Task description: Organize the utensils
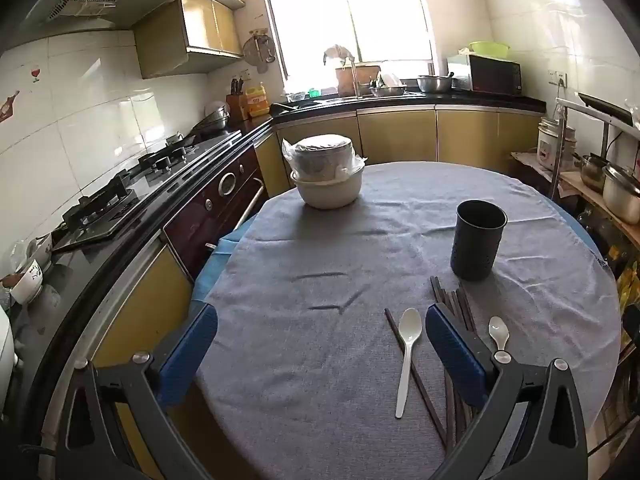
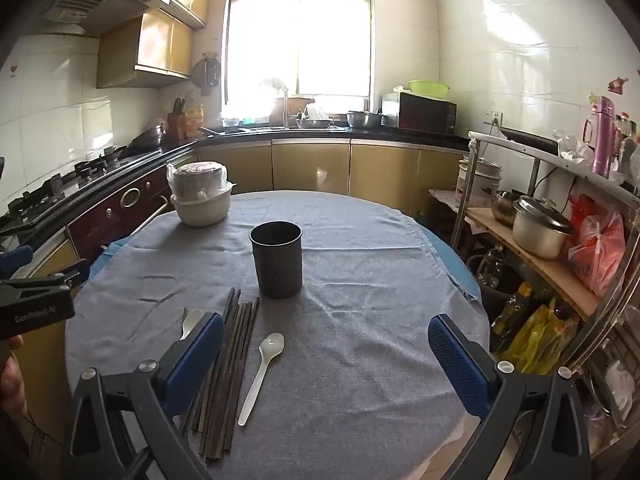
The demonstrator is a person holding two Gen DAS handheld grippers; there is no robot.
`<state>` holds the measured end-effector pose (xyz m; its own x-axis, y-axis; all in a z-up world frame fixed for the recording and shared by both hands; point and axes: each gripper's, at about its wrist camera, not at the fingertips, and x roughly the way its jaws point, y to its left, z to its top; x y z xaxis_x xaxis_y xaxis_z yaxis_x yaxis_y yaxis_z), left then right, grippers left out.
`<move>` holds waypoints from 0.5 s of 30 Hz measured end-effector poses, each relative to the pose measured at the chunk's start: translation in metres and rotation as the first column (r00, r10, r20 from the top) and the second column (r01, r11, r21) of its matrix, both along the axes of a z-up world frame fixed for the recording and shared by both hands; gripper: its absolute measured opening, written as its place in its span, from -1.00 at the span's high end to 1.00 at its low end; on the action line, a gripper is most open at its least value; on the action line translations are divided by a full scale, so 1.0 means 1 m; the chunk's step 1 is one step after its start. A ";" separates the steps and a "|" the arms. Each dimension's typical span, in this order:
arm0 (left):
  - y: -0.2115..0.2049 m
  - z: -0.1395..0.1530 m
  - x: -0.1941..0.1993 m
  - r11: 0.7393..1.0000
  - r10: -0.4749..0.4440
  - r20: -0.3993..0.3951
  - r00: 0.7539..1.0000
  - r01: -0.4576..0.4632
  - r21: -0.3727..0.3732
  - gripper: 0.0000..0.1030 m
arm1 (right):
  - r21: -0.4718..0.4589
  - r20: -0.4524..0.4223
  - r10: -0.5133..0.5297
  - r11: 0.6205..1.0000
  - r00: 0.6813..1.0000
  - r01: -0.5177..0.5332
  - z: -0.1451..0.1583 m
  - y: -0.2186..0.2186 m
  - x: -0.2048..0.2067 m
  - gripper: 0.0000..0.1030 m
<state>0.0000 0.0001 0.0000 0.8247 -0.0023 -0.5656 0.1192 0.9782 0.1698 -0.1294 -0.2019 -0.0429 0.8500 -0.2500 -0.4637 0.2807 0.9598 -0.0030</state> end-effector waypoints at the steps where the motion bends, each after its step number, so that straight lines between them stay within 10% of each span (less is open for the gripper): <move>1: 0.000 0.000 0.000 1.000 0.000 0.001 1.000 0.000 0.001 -1.00 | -0.003 -0.013 -0.004 1.000 1.000 0.004 0.000 0.000 0.002 -1.00; 15: 0.005 -0.006 0.005 1.000 0.002 -0.018 1.000 -0.002 -0.002 -1.00 | 0.025 -0.070 0.001 1.000 0.998 0.001 -0.011 0.007 0.020 -1.00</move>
<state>0.0048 0.0052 -0.0058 0.8146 -0.0019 -0.5800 0.1203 0.9788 0.1658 -0.1095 -0.1951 -0.0539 0.8151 -0.2377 -0.5283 0.2810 0.9597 0.0018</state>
